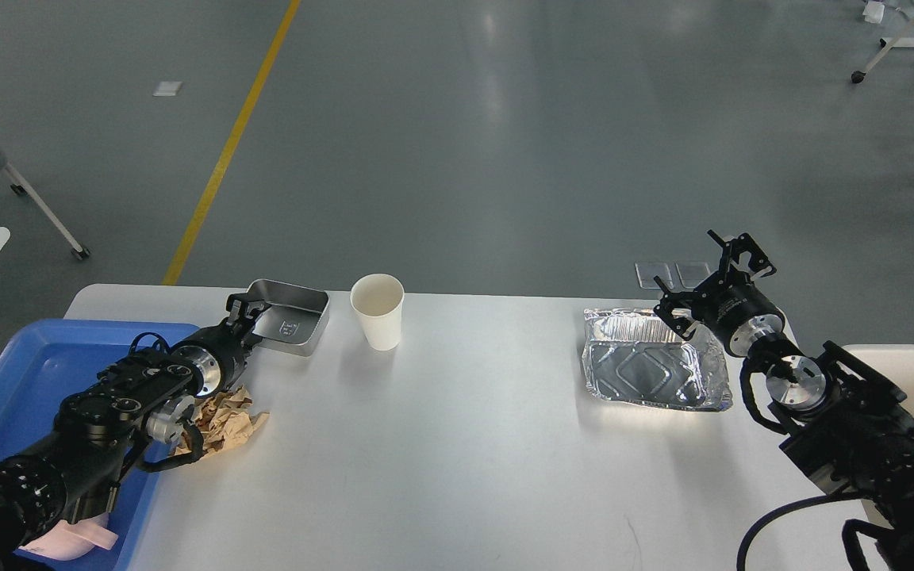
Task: Tidy desktop
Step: 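Grasp the rim of the small steel tray with the left gripper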
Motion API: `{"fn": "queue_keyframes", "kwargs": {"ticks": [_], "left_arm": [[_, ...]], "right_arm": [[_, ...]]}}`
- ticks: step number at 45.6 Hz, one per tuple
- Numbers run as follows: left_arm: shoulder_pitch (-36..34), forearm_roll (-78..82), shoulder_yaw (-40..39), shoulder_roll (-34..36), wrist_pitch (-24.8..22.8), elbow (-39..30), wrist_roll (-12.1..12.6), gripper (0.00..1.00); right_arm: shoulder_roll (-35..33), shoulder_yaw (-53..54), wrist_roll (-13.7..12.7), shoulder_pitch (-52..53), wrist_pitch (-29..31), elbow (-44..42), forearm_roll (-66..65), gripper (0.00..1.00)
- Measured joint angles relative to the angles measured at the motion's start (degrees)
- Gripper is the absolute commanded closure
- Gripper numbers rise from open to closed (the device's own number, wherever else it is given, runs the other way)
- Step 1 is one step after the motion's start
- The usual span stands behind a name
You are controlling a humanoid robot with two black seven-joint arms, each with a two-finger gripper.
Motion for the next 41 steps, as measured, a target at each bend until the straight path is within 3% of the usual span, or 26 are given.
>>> {"fn": "queue_keyframes", "kwargs": {"ticks": [19,41], "left_arm": [[0.58,-0.25,-0.13,-0.15,-0.67,-0.04,-0.10,0.51],[0.79,-3.15,0.00,-0.37,0.04,0.22,0.33,0.54]], "right_arm": [[-0.07,0.00,0.00,-0.01,0.00,-0.09,0.00,0.00],[-0.07,0.00,0.00,-0.08,0.00,-0.10,0.00,0.00]]}}
